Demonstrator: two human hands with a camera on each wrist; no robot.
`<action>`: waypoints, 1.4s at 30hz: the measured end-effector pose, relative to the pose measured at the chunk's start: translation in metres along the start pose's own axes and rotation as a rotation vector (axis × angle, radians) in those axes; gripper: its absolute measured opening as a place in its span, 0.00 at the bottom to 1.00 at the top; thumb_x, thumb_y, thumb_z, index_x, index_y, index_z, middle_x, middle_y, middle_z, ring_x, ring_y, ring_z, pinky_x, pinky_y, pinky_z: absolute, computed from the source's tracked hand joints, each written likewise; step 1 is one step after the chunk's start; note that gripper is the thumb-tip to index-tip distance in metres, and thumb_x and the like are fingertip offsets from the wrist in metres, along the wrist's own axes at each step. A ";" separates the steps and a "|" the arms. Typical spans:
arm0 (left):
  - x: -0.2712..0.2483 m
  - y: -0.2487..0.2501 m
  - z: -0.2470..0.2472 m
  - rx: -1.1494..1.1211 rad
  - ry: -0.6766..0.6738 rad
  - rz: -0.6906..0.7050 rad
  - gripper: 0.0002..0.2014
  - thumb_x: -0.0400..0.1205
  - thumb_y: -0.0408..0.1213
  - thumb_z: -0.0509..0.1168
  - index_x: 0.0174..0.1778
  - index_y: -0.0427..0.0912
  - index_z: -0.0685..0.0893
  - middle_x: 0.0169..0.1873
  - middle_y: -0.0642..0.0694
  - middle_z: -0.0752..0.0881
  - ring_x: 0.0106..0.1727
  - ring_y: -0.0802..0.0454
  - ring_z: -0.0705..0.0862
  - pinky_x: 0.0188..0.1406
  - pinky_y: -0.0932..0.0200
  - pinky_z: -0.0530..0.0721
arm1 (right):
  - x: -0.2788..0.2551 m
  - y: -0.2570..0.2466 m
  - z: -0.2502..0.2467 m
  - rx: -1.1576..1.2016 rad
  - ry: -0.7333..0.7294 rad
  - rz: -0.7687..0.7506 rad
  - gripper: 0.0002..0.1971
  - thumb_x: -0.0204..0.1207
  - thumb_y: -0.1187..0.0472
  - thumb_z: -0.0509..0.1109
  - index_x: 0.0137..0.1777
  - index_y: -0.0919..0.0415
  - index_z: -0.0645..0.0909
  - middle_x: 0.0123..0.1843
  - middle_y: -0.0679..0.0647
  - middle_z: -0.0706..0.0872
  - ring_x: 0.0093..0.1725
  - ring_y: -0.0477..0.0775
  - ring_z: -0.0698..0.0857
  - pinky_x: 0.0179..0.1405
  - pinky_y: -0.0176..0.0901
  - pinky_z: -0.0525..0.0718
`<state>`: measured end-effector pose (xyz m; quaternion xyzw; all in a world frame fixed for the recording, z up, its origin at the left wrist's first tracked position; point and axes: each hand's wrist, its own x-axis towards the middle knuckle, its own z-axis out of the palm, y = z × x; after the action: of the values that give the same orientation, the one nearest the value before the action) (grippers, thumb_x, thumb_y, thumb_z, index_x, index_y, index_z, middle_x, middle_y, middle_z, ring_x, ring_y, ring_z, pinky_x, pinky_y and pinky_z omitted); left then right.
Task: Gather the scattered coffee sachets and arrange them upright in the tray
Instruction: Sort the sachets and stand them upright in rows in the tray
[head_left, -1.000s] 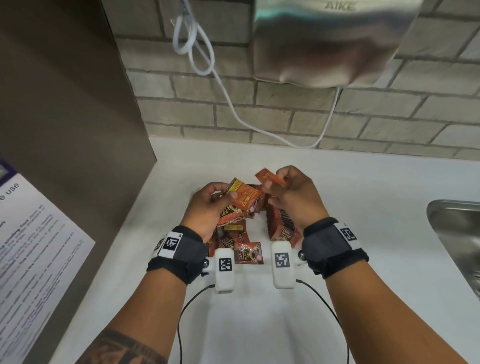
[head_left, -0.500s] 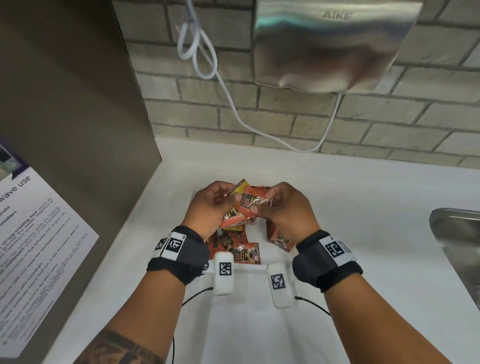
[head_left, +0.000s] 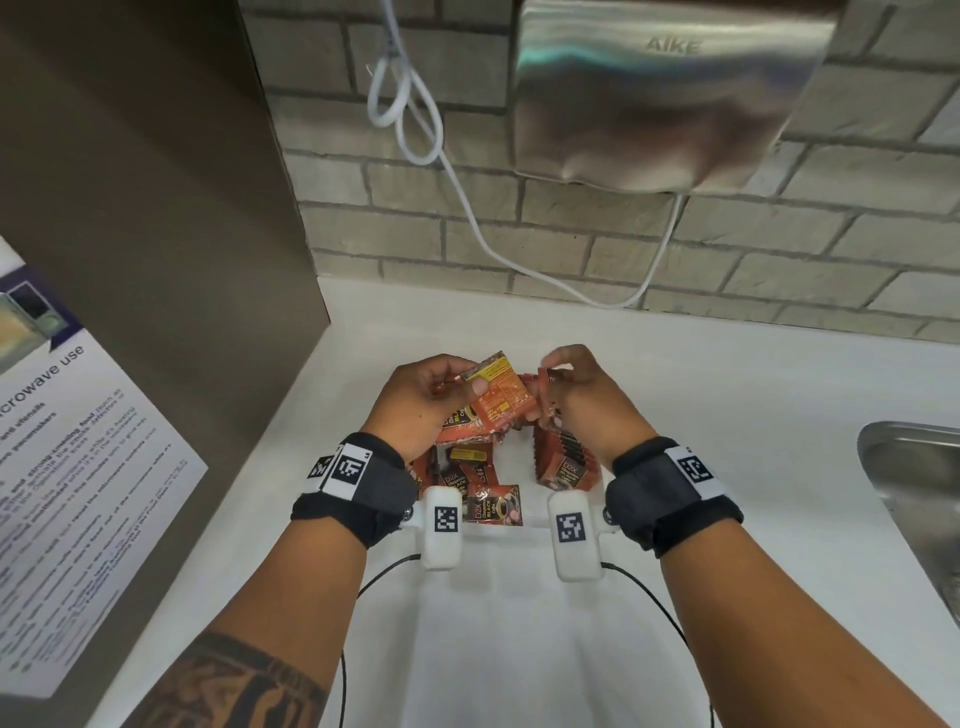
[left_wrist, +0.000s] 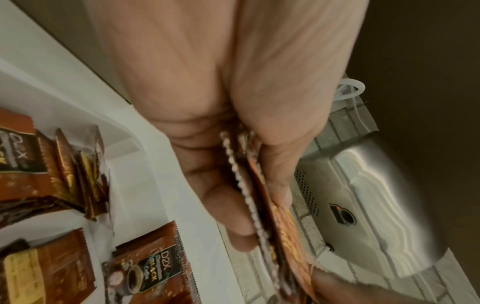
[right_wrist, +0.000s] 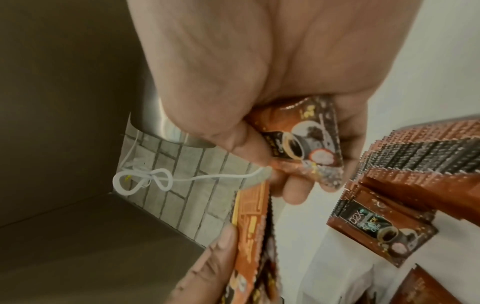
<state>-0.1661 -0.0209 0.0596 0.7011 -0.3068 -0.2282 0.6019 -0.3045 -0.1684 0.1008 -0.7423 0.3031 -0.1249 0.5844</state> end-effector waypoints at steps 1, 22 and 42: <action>0.000 0.003 0.001 -0.004 -0.010 0.008 0.06 0.80 0.41 0.75 0.52 0.49 0.91 0.46 0.50 0.93 0.47 0.53 0.91 0.49 0.56 0.90 | 0.002 0.001 0.002 -0.063 -0.035 -0.030 0.10 0.85 0.58 0.68 0.62 0.58 0.74 0.49 0.57 0.91 0.36 0.48 0.88 0.28 0.28 0.80; -0.004 0.000 0.003 -0.253 0.024 -0.147 0.23 0.64 0.48 0.85 0.53 0.44 0.91 0.53 0.43 0.92 0.56 0.42 0.90 0.60 0.46 0.88 | -0.004 0.019 0.013 0.039 0.131 -0.229 0.24 0.71 0.83 0.65 0.37 0.52 0.93 0.44 0.49 0.92 0.46 0.49 0.90 0.48 0.39 0.89; -0.004 -0.001 0.018 -0.200 0.255 -0.042 0.11 0.77 0.43 0.78 0.53 0.47 0.89 0.48 0.50 0.93 0.51 0.53 0.92 0.59 0.47 0.89 | 0.000 0.014 0.014 0.683 0.001 0.109 0.17 0.82 0.77 0.62 0.68 0.66 0.78 0.57 0.68 0.90 0.54 0.64 0.91 0.51 0.55 0.90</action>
<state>-0.1807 -0.0309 0.0550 0.6672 -0.1888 -0.1796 0.6978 -0.3012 -0.1591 0.0834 -0.4863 0.2835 -0.1882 0.8048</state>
